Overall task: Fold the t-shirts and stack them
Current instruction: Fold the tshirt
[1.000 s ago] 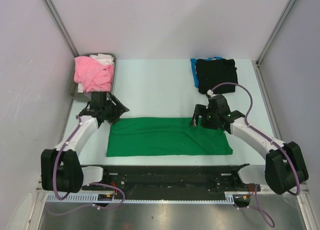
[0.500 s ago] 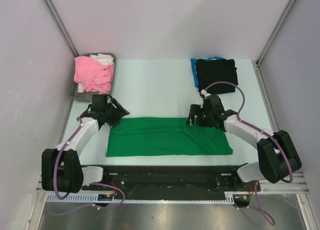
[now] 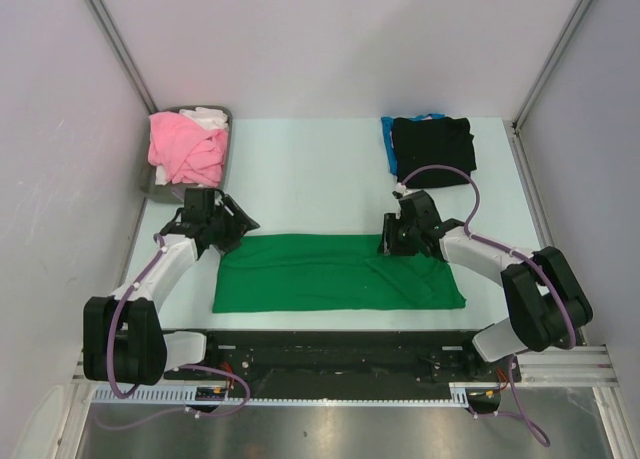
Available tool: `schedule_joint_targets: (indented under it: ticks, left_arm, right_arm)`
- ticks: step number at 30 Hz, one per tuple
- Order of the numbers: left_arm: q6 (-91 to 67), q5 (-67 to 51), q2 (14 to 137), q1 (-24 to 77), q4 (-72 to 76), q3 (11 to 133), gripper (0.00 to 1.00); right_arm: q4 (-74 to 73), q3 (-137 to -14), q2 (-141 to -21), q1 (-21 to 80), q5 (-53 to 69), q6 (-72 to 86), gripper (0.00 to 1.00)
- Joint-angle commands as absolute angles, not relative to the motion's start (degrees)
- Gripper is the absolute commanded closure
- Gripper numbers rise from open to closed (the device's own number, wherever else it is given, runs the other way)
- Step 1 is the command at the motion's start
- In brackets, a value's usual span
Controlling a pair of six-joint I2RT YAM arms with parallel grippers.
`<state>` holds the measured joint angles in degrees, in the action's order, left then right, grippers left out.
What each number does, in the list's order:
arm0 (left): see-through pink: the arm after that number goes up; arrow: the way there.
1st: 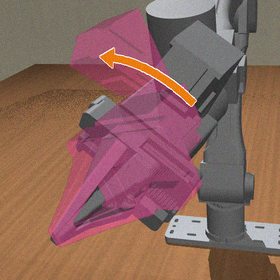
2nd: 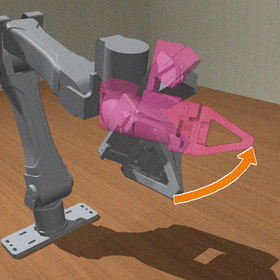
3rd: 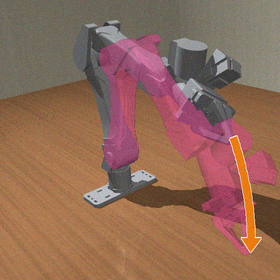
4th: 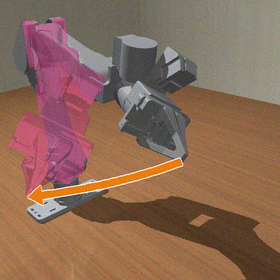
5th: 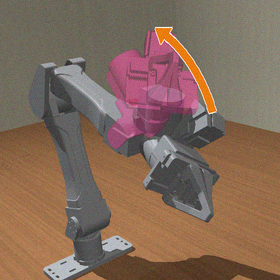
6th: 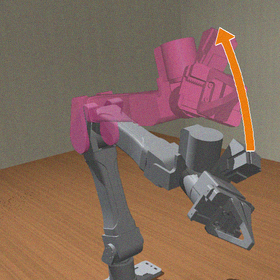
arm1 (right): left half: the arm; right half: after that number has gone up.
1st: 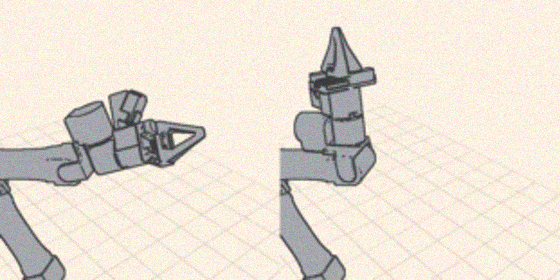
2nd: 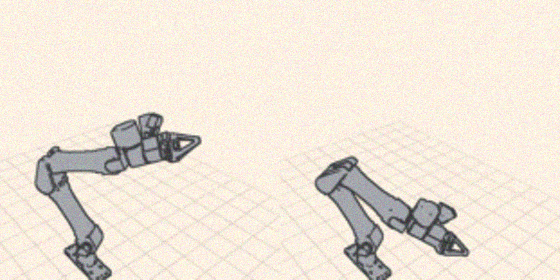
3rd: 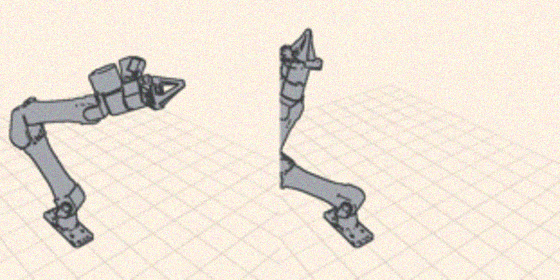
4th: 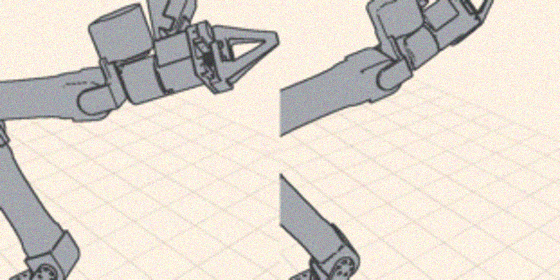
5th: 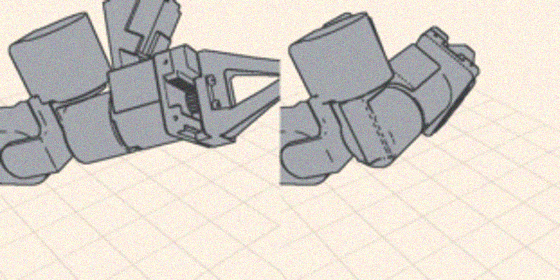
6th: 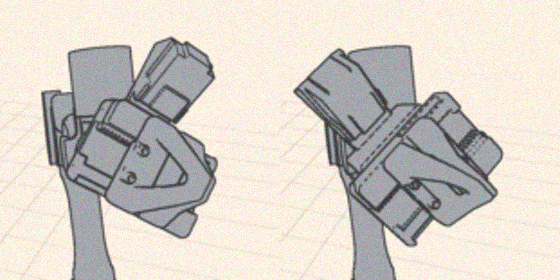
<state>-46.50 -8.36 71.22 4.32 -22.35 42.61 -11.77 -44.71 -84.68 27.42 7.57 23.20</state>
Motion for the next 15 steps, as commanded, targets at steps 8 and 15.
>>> schedule_joint_targets:
  ticks: [8,15]
  left_arm:
    - [-45.26,-9.67,70.14,3.78,-21.62,42.63,0.29]
    - [-45.70,-10.02,68.56,3.78,-21.62,41.75,0.29]
  right_arm:
    - [-13.79,-46.14,-82.71,29.18,3.70,22.50,1.00]
    - [-19.68,-43.78,-75.86,35.33,1.05,22.32,1.00]
